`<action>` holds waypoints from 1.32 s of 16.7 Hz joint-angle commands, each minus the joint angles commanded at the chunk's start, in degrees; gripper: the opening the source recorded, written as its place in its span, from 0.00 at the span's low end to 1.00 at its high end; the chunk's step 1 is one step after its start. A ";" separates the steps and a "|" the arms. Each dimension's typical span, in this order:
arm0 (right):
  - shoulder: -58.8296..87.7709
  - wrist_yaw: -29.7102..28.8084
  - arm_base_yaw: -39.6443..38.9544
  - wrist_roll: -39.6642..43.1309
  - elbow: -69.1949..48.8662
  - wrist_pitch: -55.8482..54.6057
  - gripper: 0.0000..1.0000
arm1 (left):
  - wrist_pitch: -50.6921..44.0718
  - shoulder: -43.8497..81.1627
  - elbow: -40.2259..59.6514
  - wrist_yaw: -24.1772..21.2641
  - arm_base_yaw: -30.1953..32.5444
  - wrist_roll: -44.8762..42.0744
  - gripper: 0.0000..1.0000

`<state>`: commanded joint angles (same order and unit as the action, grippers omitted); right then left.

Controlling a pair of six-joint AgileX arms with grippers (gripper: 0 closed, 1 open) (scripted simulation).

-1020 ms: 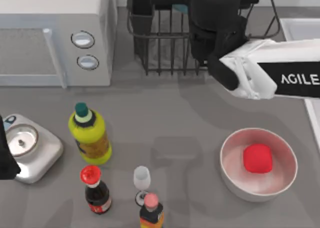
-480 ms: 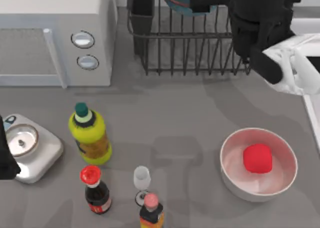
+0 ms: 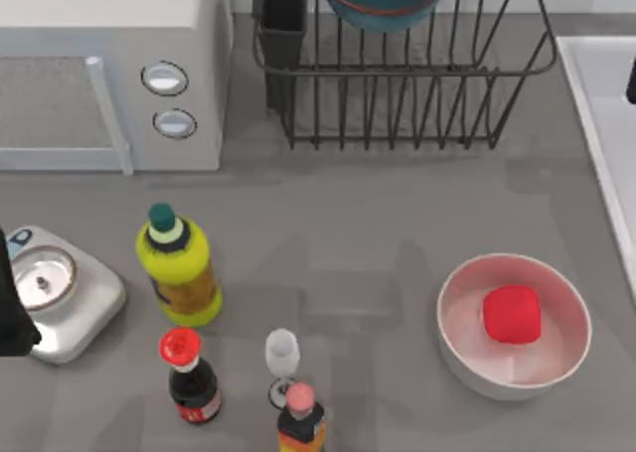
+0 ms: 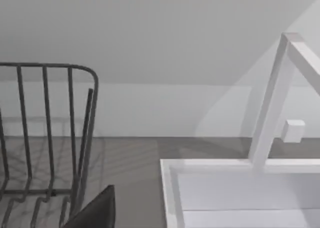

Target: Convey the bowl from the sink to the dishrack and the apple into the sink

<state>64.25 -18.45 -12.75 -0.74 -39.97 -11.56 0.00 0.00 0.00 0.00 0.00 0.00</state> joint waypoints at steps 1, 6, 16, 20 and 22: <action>-6.98 2.09 1.88 0.05 4.09 2.33 1.00 | 0.00 0.00 0.00 0.00 0.00 0.00 1.00; -38.66 11.13 9.15 0.23 23.18 10.41 1.00 | 0.00 0.00 0.00 0.00 0.00 0.00 1.00; -64.25 18.45 12.75 0.74 39.97 11.56 1.00 | 0.00 0.00 0.00 0.00 0.00 0.00 1.00; -64.25 18.45 12.75 0.74 39.97 11.56 1.00 | 0.00 0.00 0.00 0.00 0.00 0.00 1.00; -64.25 18.45 12.75 0.74 39.97 11.56 1.00 | 0.00 0.00 0.00 0.00 0.00 0.00 1.00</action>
<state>0.00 0.00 0.00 0.00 0.00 0.00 0.00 0.00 0.00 0.00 0.00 0.00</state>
